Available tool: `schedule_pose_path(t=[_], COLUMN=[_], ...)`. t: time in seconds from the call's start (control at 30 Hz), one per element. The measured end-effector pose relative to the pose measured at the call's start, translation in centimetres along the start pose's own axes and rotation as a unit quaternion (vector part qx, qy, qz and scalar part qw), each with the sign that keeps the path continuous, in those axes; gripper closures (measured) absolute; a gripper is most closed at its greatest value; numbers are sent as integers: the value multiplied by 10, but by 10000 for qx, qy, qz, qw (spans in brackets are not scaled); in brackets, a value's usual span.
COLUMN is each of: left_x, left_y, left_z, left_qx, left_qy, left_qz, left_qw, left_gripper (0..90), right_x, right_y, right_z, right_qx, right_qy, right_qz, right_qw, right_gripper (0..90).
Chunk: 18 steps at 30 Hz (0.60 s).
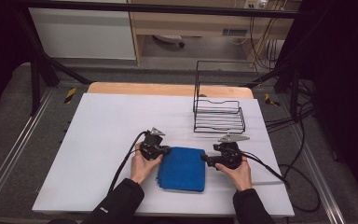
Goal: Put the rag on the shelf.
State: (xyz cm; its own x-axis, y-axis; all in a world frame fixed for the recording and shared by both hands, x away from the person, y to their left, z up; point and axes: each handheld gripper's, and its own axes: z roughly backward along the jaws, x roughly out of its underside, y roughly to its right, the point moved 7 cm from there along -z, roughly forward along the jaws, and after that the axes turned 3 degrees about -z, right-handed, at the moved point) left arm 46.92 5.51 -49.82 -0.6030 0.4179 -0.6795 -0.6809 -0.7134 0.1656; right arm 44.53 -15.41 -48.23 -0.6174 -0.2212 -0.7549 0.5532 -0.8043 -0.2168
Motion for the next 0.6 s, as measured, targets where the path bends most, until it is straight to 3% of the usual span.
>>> schedule_pose_path(t=[0.23,0.43,0.6], left_x=[2,2,2], left_y=[0,0,0], left_z=[0,0,0], left_qx=[-22,-1,9], left_qy=[91,155,154], left_qz=[-62,-62,-69], left_qw=[9999,9999,9999], left_gripper=[838,837,836], right_x=[-5,2,3], right_y=[7,9,6], right_z=[-13,-23,-24], right_qx=[104,161,84], right_qy=[23,-252,-262], right_qz=[-306,-377,-451], right_qw=[9995,9988,9986], right_gripper=[446,522,607])
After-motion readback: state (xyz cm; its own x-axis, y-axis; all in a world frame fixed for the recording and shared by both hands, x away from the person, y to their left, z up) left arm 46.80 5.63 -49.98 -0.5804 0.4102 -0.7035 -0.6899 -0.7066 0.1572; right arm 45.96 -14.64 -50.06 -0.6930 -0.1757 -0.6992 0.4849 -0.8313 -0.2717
